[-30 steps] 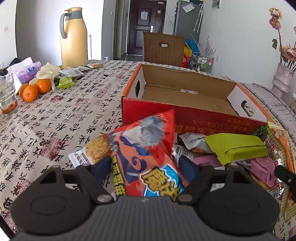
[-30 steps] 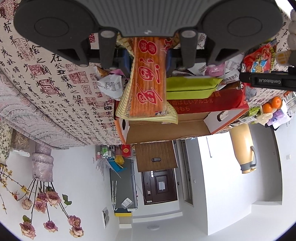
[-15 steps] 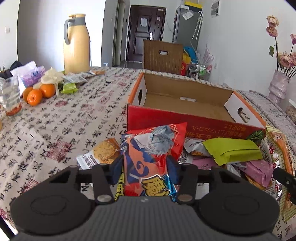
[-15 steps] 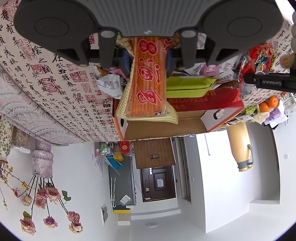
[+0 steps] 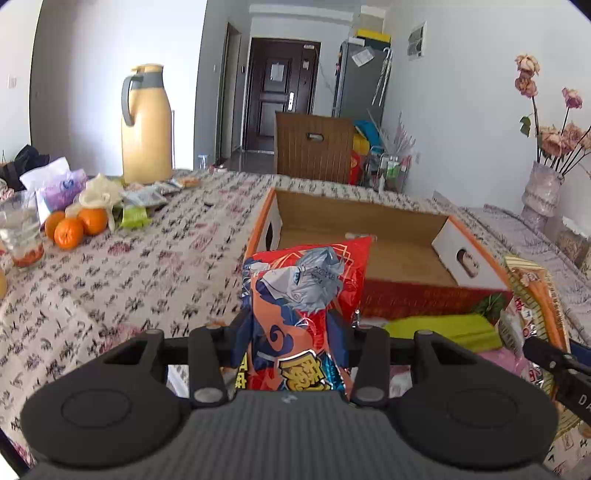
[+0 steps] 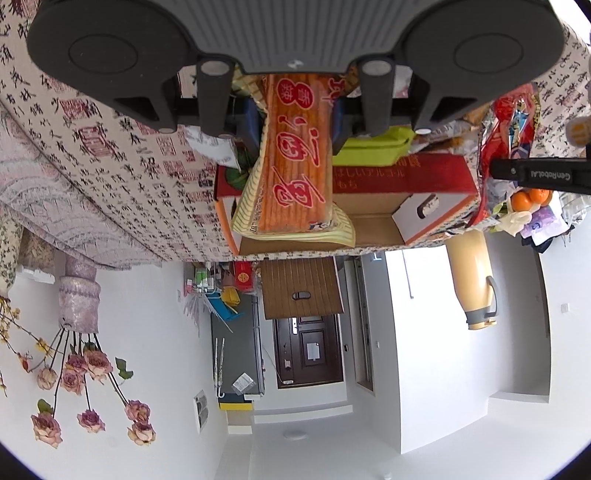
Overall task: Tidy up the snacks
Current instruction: 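Lift both packets and carry them over the open cardboard box, then open both grippers to drop the packets into the box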
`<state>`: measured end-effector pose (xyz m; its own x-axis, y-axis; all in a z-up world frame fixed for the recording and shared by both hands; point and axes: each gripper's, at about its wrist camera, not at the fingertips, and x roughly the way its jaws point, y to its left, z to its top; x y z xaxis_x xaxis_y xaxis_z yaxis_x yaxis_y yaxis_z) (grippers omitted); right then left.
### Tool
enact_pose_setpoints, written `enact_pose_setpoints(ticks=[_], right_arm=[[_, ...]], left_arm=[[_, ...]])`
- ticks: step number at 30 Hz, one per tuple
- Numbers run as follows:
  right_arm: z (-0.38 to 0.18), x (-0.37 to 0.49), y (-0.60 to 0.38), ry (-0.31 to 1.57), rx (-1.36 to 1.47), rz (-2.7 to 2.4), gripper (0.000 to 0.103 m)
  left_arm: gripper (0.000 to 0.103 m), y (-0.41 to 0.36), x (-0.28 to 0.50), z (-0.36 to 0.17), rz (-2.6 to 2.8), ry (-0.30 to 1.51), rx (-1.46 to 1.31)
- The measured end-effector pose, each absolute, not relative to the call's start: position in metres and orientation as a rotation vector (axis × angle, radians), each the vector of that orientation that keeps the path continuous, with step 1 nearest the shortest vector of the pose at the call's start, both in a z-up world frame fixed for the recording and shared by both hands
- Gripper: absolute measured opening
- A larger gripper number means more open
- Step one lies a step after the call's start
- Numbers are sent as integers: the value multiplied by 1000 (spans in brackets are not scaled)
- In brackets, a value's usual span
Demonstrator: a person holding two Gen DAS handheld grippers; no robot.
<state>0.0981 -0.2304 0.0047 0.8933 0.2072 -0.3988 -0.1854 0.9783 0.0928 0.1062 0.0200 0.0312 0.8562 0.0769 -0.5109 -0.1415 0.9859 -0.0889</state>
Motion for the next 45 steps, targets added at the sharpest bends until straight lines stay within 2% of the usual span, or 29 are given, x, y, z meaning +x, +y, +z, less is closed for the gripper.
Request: enact_pose_setpoints(ticks=[21,33,42,43,45], right_arm=[[60,195,-217,320,59,206,36],[35,293,-194,456,63,200,37],[10,310,-202,530,88,196,37],[8,311,-202,538,88,200,38],[7,312,-202,543,87,198,47]], left_arm=[[44,-8,195,94,77,384,-38],[44,-8,273,65,99,453,-50],[44,5,296,32,82,508,-75],[44,7,297,30,77,516,-81],[46,10,297,28,66,523,-96]])
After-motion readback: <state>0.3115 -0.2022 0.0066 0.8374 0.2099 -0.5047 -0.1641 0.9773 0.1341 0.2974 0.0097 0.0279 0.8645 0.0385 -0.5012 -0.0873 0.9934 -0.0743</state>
